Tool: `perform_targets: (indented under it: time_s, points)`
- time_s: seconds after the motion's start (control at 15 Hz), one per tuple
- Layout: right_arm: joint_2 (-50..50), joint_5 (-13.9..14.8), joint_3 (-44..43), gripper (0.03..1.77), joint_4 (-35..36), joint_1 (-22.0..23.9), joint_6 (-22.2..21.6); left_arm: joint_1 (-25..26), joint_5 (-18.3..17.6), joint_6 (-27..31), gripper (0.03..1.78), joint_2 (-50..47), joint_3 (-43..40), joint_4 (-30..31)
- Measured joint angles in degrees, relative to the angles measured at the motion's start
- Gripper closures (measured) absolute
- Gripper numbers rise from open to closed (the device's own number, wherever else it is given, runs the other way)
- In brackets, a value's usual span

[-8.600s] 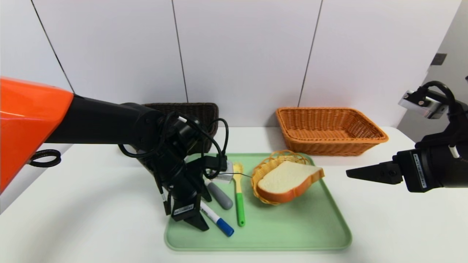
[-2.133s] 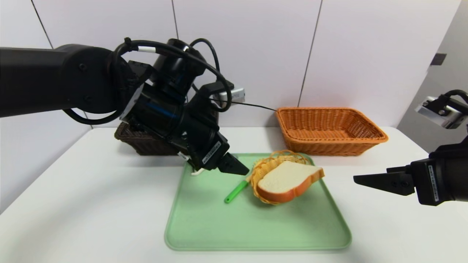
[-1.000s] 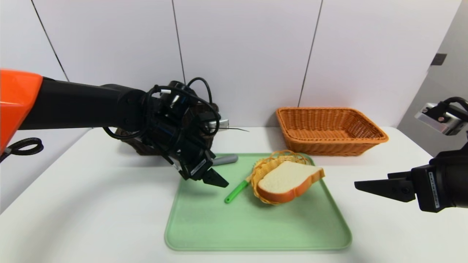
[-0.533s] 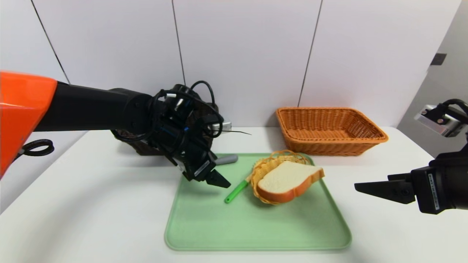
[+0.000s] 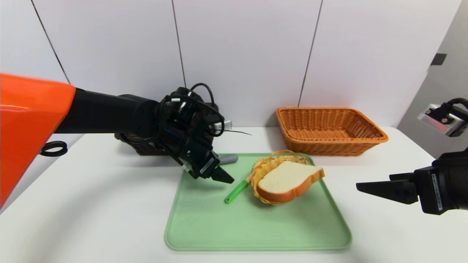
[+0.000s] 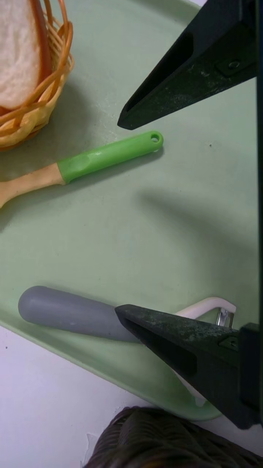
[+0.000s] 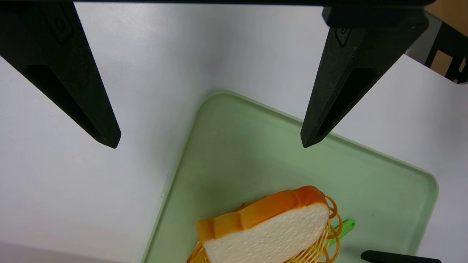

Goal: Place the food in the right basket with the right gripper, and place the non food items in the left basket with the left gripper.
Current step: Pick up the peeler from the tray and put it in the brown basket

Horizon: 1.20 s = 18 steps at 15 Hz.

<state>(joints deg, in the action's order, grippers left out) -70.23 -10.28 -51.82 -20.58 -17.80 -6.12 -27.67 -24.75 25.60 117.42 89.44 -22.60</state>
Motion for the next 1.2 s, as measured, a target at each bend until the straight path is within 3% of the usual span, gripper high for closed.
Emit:
perform_targets:
  time_s: [0.33,1.2]
  points:
    - [0.2,0.0,0.1,0.10,-0.1,0.0,0.0,0.1,1.8,-2.0,0.12,1.1,0.0,2.1]
    - [1.0,0.0,1.3,0.10,0.0,0.1,0.0,0.8,2.0,-2.4,0.12,2.6,-0.1,4.1]
